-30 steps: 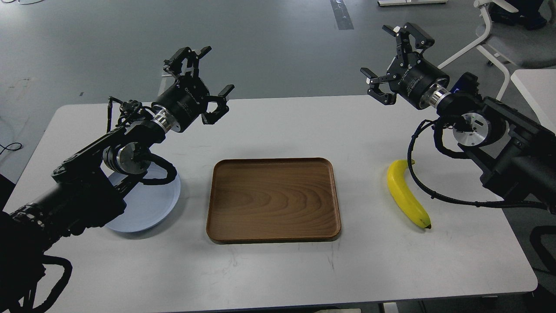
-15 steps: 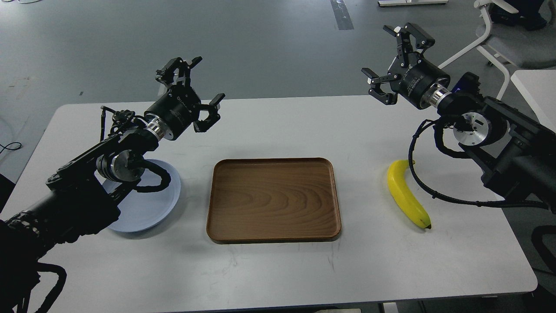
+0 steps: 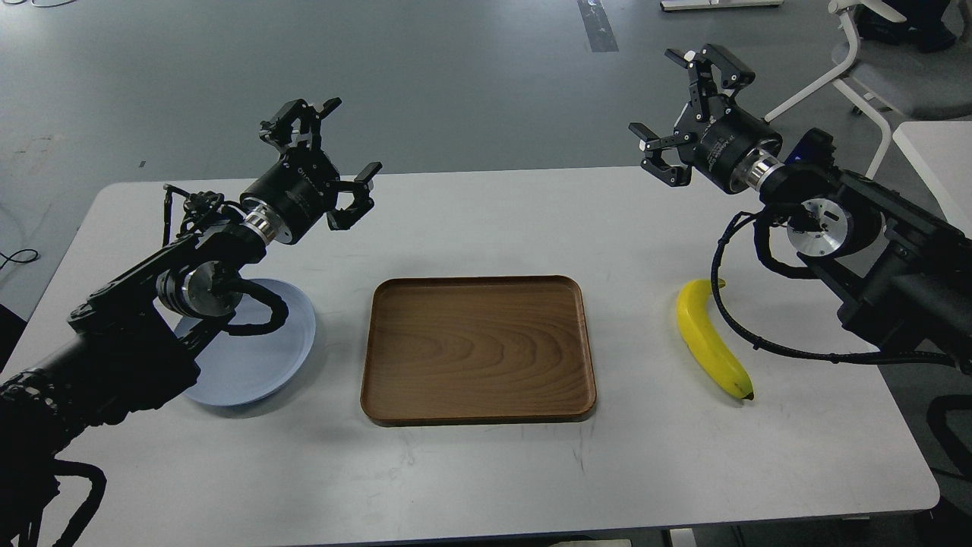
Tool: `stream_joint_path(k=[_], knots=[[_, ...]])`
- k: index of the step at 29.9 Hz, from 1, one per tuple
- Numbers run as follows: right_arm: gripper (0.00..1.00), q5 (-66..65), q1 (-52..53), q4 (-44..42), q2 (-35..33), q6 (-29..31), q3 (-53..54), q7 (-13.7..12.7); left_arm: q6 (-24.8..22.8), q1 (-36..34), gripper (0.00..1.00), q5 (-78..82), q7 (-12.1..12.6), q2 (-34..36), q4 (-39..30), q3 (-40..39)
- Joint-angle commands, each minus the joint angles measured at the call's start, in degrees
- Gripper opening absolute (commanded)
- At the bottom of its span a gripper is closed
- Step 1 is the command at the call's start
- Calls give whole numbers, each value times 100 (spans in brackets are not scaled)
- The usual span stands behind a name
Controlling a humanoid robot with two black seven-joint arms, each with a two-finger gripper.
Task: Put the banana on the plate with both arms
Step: 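Move the left gripper down toward the light blue plate's rim, then grasp the light blue plate's rim with the left gripper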
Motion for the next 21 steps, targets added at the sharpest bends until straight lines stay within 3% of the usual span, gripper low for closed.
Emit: stream_joint_path(k=[1,21], knots=[[100,0,-9,8,2,4,1,0,9,-15,98,18,19,-30,-3,17],[100,-26,78,8,-16,-5,-17,9,0,-68,98,228,-24,-65,-38,96]])
